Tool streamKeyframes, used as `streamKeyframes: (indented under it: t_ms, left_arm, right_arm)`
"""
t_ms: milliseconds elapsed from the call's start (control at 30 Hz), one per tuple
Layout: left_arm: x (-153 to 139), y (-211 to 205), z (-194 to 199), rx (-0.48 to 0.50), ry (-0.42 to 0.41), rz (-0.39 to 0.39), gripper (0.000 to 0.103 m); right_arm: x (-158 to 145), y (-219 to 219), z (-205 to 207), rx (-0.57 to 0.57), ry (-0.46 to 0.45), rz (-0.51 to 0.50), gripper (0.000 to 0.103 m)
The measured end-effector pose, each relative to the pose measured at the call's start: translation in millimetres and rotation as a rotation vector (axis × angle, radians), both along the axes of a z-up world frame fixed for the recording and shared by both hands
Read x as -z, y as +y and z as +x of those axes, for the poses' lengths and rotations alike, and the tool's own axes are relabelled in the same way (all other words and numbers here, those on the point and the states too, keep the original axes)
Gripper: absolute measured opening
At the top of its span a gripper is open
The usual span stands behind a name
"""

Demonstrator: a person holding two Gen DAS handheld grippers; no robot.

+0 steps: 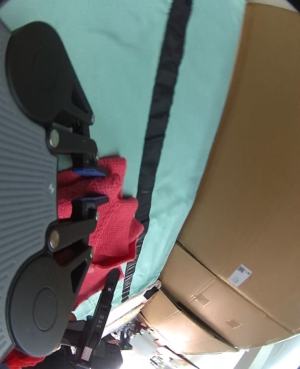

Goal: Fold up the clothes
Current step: 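Pinch the sweater edge with the left gripper while the right gripper pinches it too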

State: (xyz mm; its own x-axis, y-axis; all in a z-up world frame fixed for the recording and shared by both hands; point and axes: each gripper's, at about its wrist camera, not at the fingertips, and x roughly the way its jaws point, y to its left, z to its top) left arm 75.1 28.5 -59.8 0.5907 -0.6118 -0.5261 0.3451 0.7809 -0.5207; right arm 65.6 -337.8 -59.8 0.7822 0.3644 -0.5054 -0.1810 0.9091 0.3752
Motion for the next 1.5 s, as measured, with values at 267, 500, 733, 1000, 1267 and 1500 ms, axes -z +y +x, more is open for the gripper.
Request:
streamKeyframes:
  t_ms: [267, 500, 733, 1000, 1267, 1500]
  left_arm:
    - [-11, 4, -5, -0.026, -0.030, 0.041, 0.025]
    - [-54, -19, -20, 0.024, -0.170, 0.030, 0.039]
    - [-14, -45, -9, -0.008, -0.101, 0.135, 0.022]
    - [-6, -38, -13, -0.050, -0.119, 0.204, 0.015]
    - [-16, -34, -20, -0.071, -0.122, 0.232, 0.015]
    - [-50, -50, -32, -0.044, -0.256, 0.285, 0.068]
  right_arm:
    - [-9, -14, -18, 0.092, -0.057, 0.030, 0.042]
    - [-18, 37, -26, -0.060, -0.106, -0.175, 0.019]
    - [-2, 29, -11, 0.004, -0.019, -0.128, 0.017]
    - [-11, 17, -17, 0.033, -0.021, -0.035, 0.020]
    - [-34, 33, -26, 0.015, -0.112, -0.117, 0.050]
    - [-39, 113, -19, -0.124, -0.183, -0.414, 0.063]
